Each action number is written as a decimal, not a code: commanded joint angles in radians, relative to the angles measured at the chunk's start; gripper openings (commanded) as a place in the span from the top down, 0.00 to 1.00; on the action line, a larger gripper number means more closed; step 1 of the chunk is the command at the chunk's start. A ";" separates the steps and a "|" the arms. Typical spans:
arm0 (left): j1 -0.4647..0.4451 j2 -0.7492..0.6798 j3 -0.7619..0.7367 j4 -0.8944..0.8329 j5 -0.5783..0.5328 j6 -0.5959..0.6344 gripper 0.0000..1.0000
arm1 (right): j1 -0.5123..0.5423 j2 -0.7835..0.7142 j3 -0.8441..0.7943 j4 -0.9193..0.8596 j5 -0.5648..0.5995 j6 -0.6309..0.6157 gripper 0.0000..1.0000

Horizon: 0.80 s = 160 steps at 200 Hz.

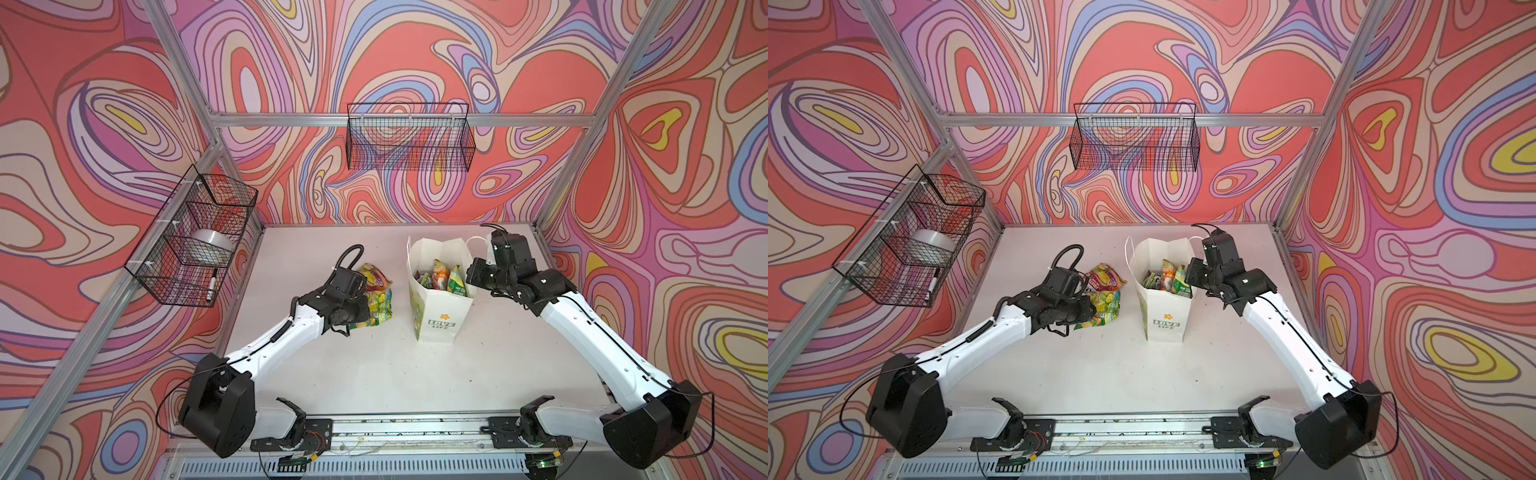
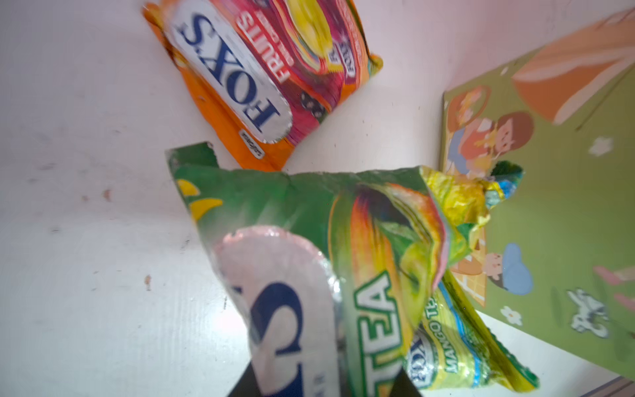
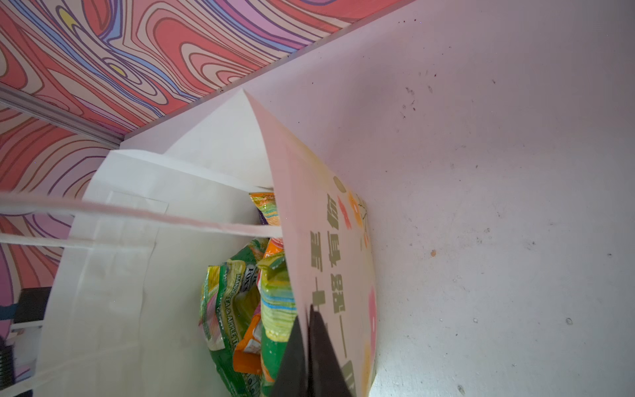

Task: Place the snacks into the paper bag
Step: 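Lift the green bag and carry it over the paper bag with the left gripper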

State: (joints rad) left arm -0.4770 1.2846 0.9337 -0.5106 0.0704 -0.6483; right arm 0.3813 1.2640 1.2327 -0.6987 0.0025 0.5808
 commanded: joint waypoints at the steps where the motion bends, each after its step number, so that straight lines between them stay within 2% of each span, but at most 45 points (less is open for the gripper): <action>1: 0.046 -0.112 0.021 -0.085 0.002 -0.020 0.69 | 0.007 -0.020 -0.008 0.013 -0.013 -0.008 1.00; 37: 0.068 -0.253 0.150 -0.209 -0.041 0.013 0.69 | 0.007 -0.029 0.002 0.005 -0.010 -0.019 1.00; 61: 0.069 -0.279 0.276 -0.241 0.021 0.021 0.69 | 0.007 -0.032 0.006 0.005 -0.001 -0.025 1.00; 88: 0.050 -0.269 0.401 -0.183 0.121 -0.009 0.70 | 0.007 -0.025 0.016 0.004 0.003 -0.032 1.00; 109: -0.056 -0.201 0.537 -0.157 0.084 0.011 0.70 | 0.007 -0.026 0.019 0.004 0.002 -0.031 1.00; 160: -0.310 0.102 0.871 -0.140 -0.001 0.092 0.70 | 0.007 -0.042 0.020 -0.010 0.010 -0.032 1.00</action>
State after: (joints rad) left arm -0.7090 1.2705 1.6958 -0.6865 0.1154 -0.6079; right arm 0.3813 1.2579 1.2327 -0.7052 0.0040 0.5587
